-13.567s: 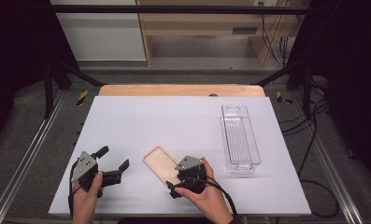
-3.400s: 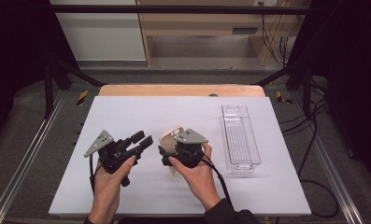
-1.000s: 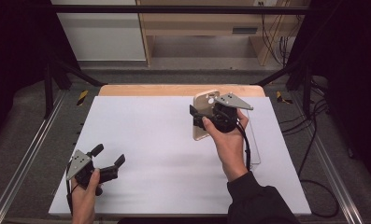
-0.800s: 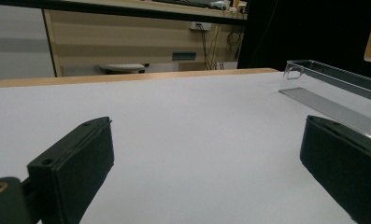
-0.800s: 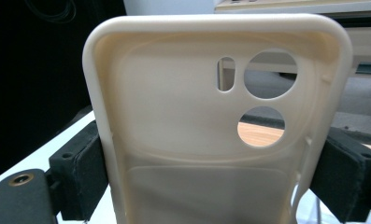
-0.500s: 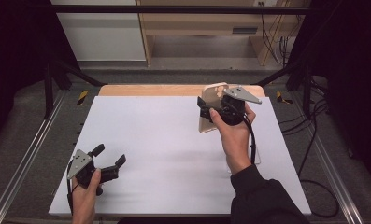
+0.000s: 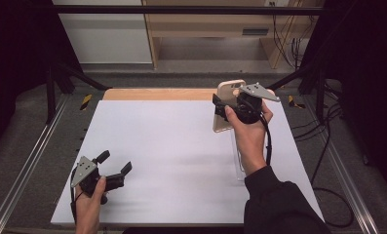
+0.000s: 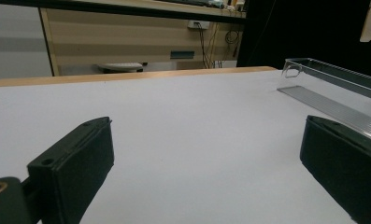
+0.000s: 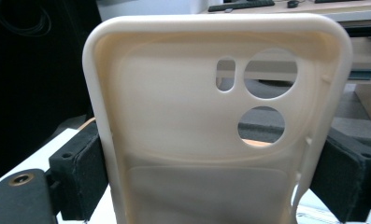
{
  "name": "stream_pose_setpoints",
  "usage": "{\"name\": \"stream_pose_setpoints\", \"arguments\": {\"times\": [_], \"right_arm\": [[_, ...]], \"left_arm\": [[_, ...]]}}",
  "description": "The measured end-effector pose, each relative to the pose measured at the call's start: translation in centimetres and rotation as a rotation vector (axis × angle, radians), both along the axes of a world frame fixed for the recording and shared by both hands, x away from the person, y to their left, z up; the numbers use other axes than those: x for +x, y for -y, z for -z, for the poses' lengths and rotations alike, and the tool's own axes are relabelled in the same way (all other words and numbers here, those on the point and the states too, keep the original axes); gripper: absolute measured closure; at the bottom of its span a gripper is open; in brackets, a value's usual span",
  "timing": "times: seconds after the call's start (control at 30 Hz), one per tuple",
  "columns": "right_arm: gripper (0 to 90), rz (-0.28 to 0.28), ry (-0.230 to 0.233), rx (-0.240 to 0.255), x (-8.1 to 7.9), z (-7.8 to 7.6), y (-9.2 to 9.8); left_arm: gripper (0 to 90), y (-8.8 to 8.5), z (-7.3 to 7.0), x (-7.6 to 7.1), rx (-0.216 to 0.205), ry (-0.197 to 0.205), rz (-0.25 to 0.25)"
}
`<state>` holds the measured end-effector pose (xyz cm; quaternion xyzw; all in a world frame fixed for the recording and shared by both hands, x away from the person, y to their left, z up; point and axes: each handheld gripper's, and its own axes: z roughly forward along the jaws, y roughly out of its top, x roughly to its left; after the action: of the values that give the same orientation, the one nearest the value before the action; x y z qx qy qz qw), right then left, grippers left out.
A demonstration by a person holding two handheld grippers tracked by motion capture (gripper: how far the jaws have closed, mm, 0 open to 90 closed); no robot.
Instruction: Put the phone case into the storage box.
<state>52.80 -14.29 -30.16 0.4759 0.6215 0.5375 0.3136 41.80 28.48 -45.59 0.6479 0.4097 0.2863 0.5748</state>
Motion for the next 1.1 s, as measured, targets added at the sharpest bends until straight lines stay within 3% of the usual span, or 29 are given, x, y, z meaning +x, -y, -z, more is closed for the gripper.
{"name": "stream_pose_setpoints", "arguments": {"times": [0.57, 0.83, 1.1], "right_arm": [[11.6, 0.099, 0.019, -0.002, 1.4, -0.2, 2.8], [11.6, 0.156, 0.049, -0.041, 2.5, 0.5, 3.5], [11.5, 0.185, 0.045, -0.060, 4.1, 1.5, 4.2]], "left_arm": [[2.4, 0.1, 0.0, 0.0, 0.013, 0.005, 0.005], [2.4, 0.2, 0.0, 0.0, 0.037, 0.010, 0.001], [2.3, 0.6, 0.0, 0.1, 0.057, 0.013, 0.019]]}}
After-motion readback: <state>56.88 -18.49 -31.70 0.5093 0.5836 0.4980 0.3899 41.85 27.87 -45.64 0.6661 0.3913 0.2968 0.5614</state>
